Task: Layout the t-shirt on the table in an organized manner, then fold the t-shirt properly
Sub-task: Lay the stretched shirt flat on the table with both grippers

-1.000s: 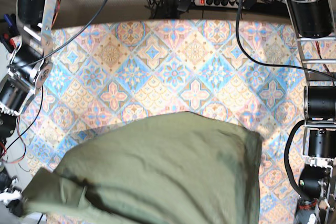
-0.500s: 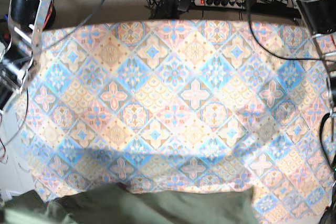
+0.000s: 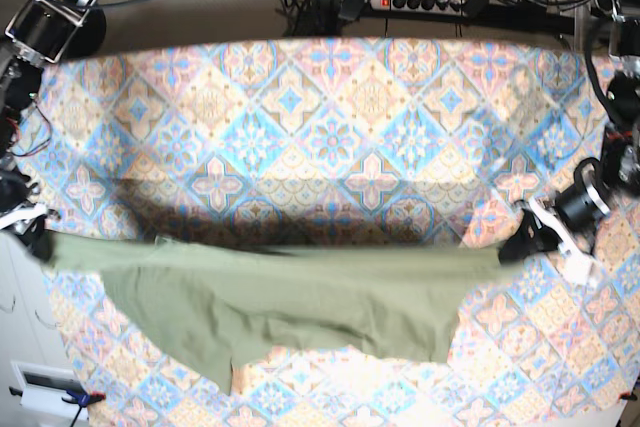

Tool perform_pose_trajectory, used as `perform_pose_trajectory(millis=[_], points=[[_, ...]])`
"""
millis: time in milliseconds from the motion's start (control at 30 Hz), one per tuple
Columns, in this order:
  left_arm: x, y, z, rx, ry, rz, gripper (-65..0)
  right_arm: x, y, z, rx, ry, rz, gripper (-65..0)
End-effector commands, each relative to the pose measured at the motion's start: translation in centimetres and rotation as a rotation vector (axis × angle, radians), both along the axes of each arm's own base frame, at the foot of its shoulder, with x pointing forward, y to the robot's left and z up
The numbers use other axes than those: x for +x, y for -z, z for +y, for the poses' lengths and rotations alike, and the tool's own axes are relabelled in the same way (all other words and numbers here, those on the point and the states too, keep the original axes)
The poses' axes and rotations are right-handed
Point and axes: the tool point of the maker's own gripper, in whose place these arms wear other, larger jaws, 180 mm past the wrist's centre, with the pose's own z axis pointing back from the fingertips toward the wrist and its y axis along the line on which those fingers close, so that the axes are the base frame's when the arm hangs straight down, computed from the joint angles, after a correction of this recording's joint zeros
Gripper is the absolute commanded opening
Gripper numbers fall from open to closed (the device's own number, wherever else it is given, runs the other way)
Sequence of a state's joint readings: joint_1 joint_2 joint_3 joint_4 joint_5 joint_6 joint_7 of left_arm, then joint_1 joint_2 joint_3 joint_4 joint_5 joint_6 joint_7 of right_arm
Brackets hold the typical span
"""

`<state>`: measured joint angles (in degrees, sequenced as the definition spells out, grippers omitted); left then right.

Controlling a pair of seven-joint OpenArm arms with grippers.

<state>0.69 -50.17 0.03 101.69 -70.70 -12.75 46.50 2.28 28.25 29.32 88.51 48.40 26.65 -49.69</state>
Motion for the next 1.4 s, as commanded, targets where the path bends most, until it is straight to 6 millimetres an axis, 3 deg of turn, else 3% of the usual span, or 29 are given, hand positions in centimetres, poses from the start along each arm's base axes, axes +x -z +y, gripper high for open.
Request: perform_pose_trajectory(millis=[0,100,300,567,800,1033,1200,1367], points=[[-0.4,-2.1,-0.2,-0.024,0.016,-0.066,-65.0,0.4,-3.1,-0.6,-0.032,-0.001,-0.086,-64.8],[-3.3,0.2,0.5,-0.039,-0.02,0.002,-65.0,-1.1,-0.5,-0.2,-0.024,-0.005,-0.018,-64.8],[-7.0,4.1,1.2,-0.051,-0.061,0.131,-65.0,-4.4,3.6,-0.1,-0.029,-0.009,0.106,-64.8],[-10.4,7.3,1.2,-0.051,-0.067,0.252,-65.0,-9.2,7.1,0.3,-0.054,-0.025,0.245,-64.9],[-13.6,9.6,1.1,-0.05,-0.07,0.353,-65.0,-13.7,8.9,-1.4,-0.074,0.018,0.345,-64.9],[-15.9,11.6,1.7,0.032,-0.064,0.409,-65.0,-16.6,10.9,-0.9,-0.057,0.018,0.426,-64.8],[-16.2,11.5,0.7,0.053,-0.039,0.39,-65.0,-17.4,10.5,0.1,-0.089,-0.024,0.476,-64.9],[-18.1,10.7,-1.1,0.049,0.014,0.398,-65.0,-19.4,9.2,-1.1,-0.171,-0.063,0.558,-65.0]])
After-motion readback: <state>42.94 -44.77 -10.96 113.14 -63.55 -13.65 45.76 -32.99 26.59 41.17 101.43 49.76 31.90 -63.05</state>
